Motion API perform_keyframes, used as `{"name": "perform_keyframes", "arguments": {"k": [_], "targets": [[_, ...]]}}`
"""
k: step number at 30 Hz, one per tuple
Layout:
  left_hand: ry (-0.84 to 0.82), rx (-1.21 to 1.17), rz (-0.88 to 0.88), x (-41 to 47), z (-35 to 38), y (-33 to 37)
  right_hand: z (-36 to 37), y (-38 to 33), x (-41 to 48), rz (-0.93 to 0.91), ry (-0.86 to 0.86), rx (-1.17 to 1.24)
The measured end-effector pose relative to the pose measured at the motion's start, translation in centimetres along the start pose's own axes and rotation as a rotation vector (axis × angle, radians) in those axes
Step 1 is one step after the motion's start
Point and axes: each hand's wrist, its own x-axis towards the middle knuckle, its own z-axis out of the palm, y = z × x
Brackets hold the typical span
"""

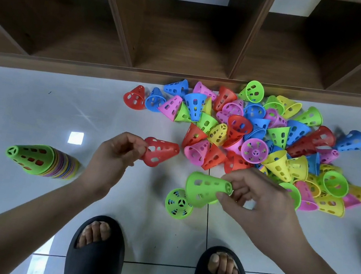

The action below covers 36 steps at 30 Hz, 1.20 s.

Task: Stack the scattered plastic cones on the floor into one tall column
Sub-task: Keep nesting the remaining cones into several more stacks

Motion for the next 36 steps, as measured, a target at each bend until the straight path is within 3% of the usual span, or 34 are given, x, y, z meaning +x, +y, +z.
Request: {"name": "perform_keyframes", "arguments": {"k": [8,13,16,20,28,36], "targets": [[-0.226,-0.274,-0.057,-2.7,1.1,0.8,4.7,0.5,-0.8,-0.098,-0.209,-0.195],[-0.359,-0.142,-0.003,-4.3,2.8,0.3,7.0,3.8,-1.1,-0.013,-0.273,-0.200],[-0.375,-0.026,0.006,-4.9,3.8,-0.6,6.7,6.1,-1.2,0.018,-0.209,-0.236],[-0.314,0.171,0.015,-4.9,4.7,-2.2,5.8,8.5,-0.9,0.015,-0.074,-0.427],[-0.239,0.504,0.077,-0.7,3.5,-5.2,6.5,11.3,-0.9,-0.059,-0.134,-0.579],[-0.009,0.384,-0.055,9.0,-0.3,-3.5,6.9,12.9,-0.4,-0.097,-0.147,-0.563]]}}
